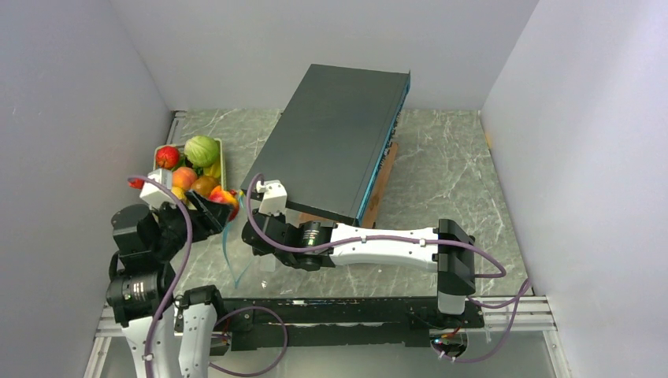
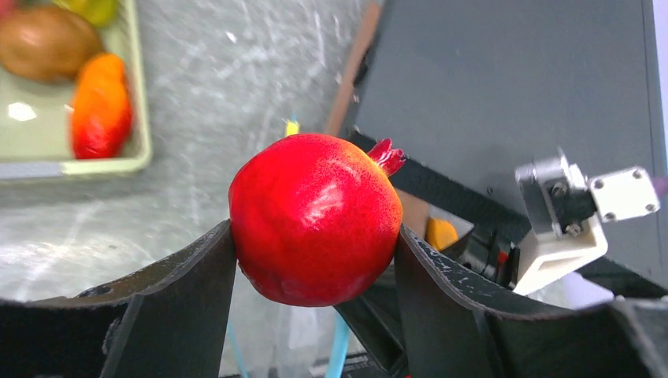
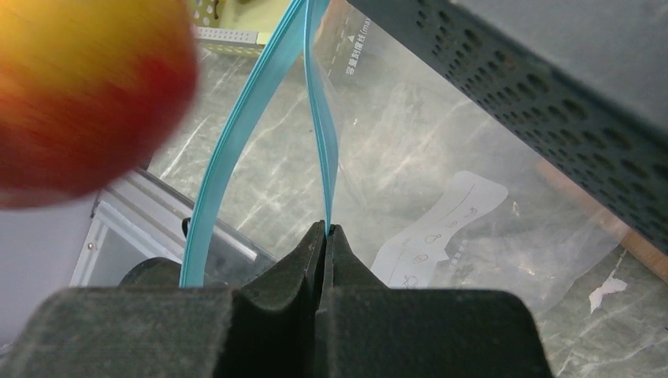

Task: Place the food in the zip-top bag and seal the zipper
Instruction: Place the fake fruit in the zipper food storage bag.

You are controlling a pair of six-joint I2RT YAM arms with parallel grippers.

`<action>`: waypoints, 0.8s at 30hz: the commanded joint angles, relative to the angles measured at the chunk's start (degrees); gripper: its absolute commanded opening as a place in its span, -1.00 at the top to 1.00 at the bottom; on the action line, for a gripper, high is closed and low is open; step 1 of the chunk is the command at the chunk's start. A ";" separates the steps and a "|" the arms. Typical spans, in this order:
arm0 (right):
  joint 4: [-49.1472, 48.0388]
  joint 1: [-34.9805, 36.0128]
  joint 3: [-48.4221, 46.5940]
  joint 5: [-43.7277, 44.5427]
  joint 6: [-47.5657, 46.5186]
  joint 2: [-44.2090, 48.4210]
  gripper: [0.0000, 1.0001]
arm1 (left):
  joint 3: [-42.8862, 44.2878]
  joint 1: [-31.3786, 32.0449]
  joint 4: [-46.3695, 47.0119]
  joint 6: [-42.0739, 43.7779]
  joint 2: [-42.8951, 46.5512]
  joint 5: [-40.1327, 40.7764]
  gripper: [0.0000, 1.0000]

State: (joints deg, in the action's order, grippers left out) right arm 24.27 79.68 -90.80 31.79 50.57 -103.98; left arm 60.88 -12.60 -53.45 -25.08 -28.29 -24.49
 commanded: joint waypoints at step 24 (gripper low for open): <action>-3.99 -0.19 0.01 0.64 0.15 2.73 1.00 | -9.82 0.04 -9.48 -0.93 4.26 -3.24 1.00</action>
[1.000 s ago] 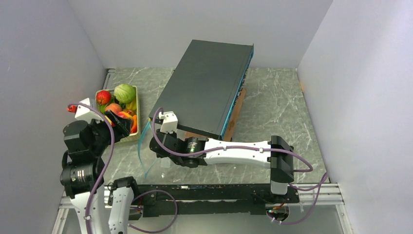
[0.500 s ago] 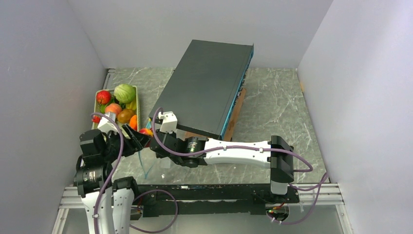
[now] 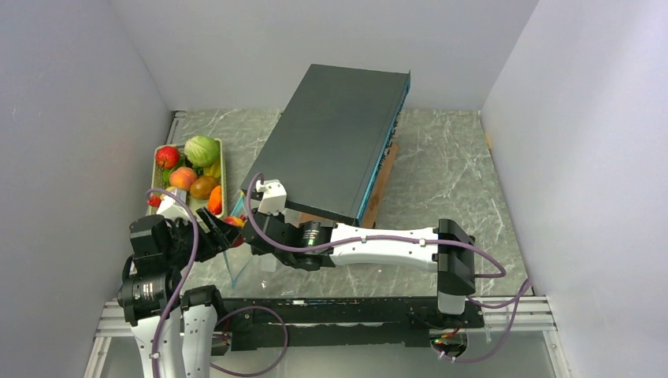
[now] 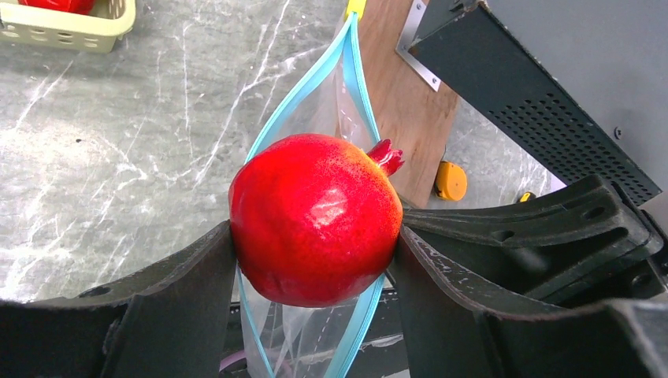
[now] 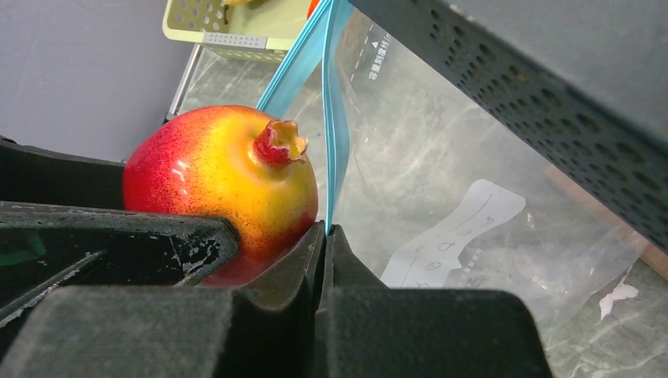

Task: Place the food in the zip-top bag and seal the zipper
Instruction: Place the fake fruit in the zipper food storage bag.

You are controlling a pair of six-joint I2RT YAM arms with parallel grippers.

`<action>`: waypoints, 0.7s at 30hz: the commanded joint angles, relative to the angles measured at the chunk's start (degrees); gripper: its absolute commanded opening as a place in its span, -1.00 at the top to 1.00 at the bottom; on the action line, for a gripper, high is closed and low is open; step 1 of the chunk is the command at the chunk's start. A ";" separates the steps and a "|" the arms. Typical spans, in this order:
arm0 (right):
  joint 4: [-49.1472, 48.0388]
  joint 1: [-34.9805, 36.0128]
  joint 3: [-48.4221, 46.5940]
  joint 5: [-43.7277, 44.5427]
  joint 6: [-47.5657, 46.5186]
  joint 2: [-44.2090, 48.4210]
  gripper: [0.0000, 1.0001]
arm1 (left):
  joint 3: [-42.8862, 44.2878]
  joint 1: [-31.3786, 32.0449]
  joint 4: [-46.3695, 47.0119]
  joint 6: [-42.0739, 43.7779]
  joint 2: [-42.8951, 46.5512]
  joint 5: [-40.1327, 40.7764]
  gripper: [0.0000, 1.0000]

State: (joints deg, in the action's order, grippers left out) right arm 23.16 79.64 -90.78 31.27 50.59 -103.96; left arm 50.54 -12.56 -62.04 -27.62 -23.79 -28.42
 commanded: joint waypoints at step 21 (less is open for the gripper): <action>-3.93 -0.27 -0.63 0.24 -0.39 3.94 1.00 | 5.05 0.01 -3.13 4.79 -0.61 2.93 -0.84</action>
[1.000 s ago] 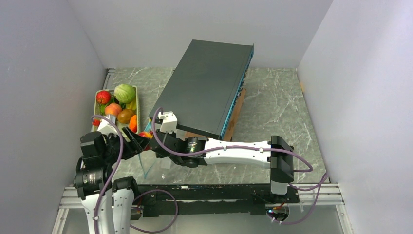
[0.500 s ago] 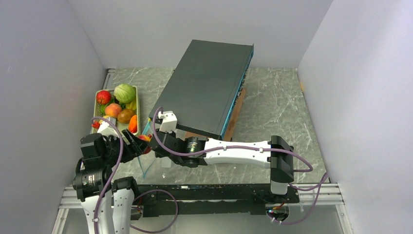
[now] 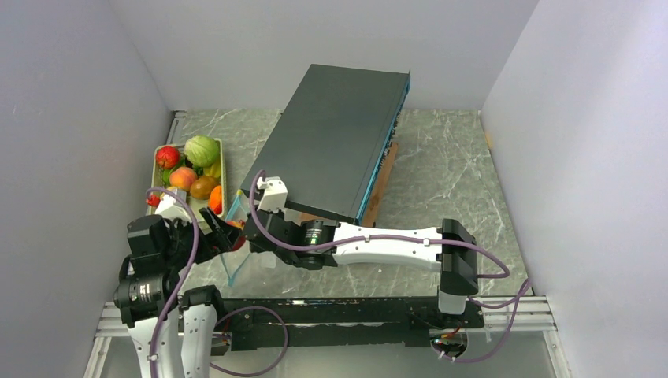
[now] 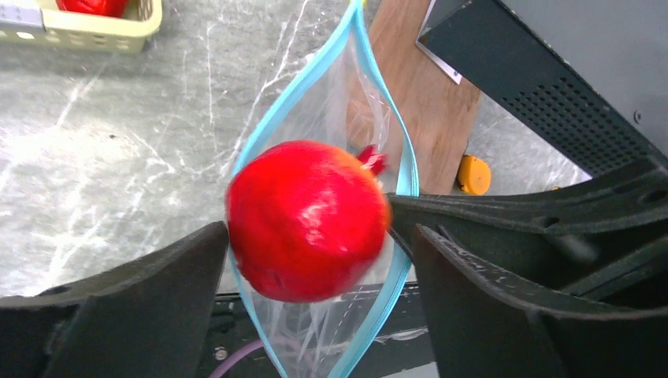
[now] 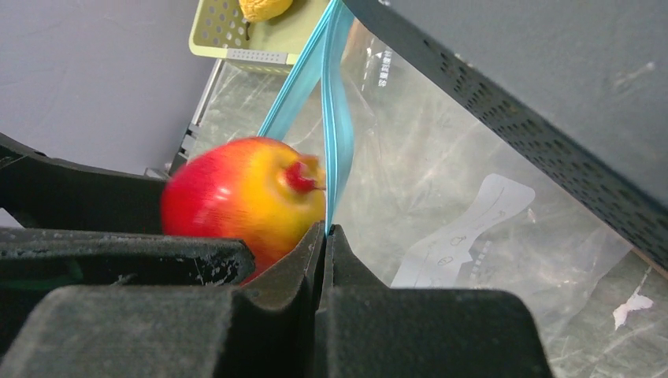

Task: Place the food in the zip-top bag and seal the zipper
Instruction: Place the fake fruit in the zipper food storage bag.

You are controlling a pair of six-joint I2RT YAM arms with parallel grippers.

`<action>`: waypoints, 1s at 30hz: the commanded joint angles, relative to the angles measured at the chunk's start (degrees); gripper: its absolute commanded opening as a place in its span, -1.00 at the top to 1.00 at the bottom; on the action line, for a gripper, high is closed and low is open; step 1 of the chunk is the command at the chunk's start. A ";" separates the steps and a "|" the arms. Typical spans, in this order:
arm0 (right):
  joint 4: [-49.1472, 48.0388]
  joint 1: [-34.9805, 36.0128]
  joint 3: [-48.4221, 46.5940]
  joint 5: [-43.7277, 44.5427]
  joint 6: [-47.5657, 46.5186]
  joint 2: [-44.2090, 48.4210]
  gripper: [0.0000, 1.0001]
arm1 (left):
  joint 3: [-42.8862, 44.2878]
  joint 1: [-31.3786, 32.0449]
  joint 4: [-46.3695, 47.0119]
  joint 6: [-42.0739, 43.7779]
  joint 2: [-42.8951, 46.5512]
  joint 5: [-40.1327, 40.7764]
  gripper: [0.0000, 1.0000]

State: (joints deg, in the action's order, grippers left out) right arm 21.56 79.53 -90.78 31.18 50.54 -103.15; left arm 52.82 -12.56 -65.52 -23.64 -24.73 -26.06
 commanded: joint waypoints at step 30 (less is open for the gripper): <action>-14.92 -2.08 9.59 -6.62 -1.51 13.25 1.00 | 2.54 0.01 0.44 -1.93 7.11 14.77 -0.86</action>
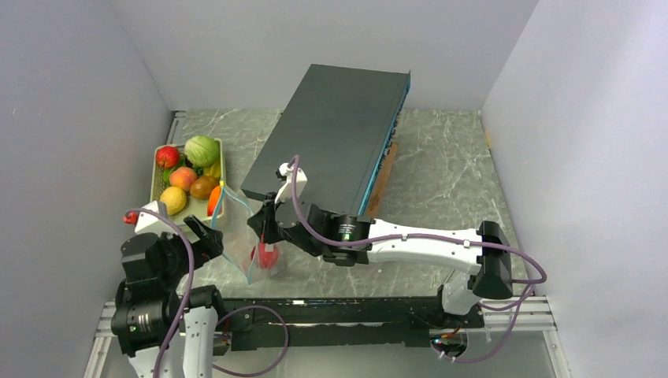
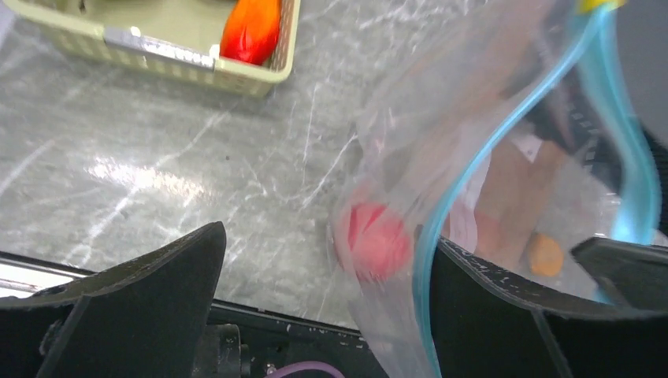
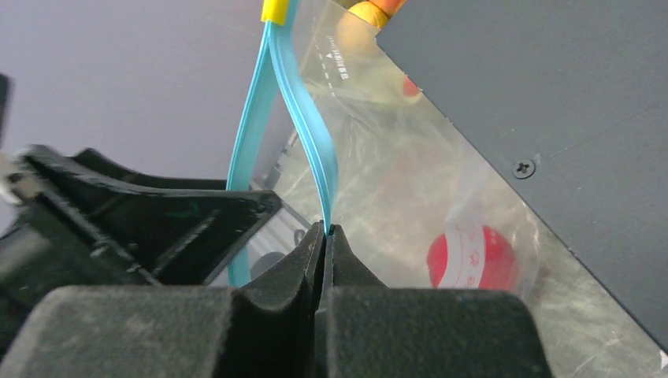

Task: Place the food in the zip-top bag and seal the zipper
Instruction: Place the fake fruit in the zipper food storage bag, then pick up the fake fruit from the bin.

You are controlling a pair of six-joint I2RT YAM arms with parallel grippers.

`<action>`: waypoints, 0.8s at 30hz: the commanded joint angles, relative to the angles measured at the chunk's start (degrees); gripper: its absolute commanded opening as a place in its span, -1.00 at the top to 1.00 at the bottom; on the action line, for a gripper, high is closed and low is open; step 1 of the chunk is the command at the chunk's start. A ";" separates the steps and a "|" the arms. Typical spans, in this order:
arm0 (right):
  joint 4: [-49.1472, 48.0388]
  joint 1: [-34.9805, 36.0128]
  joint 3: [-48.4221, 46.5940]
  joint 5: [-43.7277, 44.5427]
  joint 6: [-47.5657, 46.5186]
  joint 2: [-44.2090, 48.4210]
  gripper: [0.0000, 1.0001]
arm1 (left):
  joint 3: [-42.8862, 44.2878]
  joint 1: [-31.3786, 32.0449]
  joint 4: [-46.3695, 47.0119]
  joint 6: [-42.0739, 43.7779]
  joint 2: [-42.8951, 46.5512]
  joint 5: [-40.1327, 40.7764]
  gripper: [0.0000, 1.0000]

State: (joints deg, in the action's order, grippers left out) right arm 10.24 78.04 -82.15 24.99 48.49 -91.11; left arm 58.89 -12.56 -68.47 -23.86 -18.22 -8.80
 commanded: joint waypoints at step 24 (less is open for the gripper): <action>4.13 -0.76 -2.93 -0.91 2.61 -4.00 1.00 | 12.57 -3.66 17.41 6.80 -27.05 9.68 -0.99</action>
State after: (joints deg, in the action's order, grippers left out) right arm 14.13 77.34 -82.89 23.64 50.78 -96.38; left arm 69.95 -13.06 -58.02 -20.21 -37.01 1.89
